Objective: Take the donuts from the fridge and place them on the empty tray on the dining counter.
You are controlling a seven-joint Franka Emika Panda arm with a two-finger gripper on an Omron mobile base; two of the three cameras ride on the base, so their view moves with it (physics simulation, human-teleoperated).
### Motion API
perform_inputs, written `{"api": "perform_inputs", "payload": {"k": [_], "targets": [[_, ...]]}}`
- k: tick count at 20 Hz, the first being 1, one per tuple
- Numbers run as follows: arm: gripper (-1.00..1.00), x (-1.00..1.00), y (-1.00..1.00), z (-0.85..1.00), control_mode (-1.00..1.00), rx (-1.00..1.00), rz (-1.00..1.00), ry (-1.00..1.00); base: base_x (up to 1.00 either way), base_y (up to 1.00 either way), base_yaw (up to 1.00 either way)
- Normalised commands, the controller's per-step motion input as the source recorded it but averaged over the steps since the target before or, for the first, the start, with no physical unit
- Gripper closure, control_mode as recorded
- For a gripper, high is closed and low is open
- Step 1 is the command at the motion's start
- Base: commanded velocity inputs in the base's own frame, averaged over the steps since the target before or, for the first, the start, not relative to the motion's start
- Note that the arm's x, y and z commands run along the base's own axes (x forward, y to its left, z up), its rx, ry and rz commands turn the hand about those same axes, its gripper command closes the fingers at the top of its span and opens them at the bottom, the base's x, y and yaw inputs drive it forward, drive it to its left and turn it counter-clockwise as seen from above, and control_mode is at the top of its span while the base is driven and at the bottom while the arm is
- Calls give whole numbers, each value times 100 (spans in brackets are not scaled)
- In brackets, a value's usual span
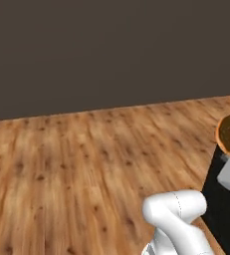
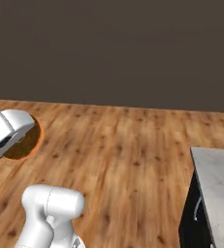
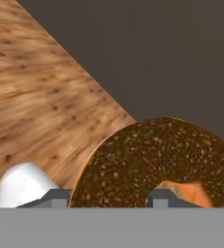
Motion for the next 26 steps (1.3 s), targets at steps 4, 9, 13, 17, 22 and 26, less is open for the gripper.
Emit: {"api": "perform_inputs", "payload": {"k": [4, 9, 13, 17, 22, 26], "targets": [[100, 0, 0, 0, 100, 0, 0, 0, 100, 0, 56], [100, 0, 0, 0, 100, 0, 0, 0, 100, -2, 74], [100, 0, 0, 0, 100, 0, 0, 0, 100, -11, 81], [100, 0, 0, 0, 100, 0, 0, 0, 100, -9, 84], [100, 0, 0, 0, 100, 0, 0, 0, 100, -9, 85], [100, 0, 0, 0, 100, 0, 0, 0, 100, -14, 80]]}}
